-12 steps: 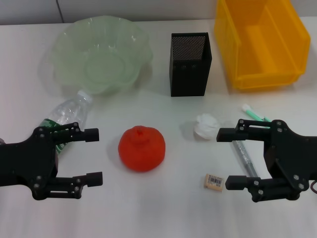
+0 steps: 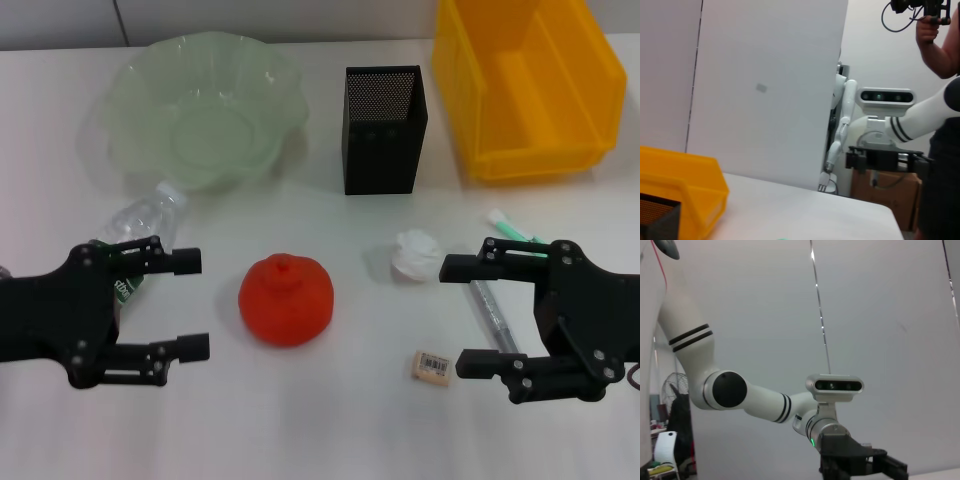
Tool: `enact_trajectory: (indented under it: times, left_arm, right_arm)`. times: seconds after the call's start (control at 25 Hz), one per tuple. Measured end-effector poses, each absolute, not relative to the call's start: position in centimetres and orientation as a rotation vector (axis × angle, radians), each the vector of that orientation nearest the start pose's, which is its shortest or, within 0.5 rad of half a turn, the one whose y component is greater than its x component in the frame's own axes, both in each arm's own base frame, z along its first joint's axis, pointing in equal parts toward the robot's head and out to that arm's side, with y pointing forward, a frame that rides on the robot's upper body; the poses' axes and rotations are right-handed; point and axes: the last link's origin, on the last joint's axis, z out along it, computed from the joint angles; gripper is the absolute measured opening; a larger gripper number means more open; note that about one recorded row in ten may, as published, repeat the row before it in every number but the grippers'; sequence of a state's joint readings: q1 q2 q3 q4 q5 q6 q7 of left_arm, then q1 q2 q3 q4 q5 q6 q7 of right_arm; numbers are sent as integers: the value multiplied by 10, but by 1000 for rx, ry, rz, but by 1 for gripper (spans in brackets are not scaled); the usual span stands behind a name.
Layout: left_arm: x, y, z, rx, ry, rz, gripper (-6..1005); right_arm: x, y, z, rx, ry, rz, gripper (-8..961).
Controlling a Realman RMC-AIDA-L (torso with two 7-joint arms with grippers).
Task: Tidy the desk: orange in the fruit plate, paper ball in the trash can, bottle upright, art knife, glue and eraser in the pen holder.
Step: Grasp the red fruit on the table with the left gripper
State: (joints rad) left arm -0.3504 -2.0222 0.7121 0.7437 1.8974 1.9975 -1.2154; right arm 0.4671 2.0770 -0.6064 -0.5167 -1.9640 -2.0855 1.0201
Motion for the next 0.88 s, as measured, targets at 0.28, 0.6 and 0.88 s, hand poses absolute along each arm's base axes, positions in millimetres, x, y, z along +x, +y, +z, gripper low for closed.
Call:
enact_trajectory:
  times: [0.28, 0.6, 0.88]
  left_arm:
    - [-260, 294, 32, -2837, -390, -793, 812]
    - [-251, 335, -4, -2911, -382, -437, 799]
    - [-248, 339, -37, -2985, -302, -224, 787]
  right_arm:
    - [268, 244, 10, -2741, 299, 1223, 745]
    - [287, 239, 11, -2620, 434, 1188, 745]
    - [290, 237, 8, -2592, 468, 1186, 744]
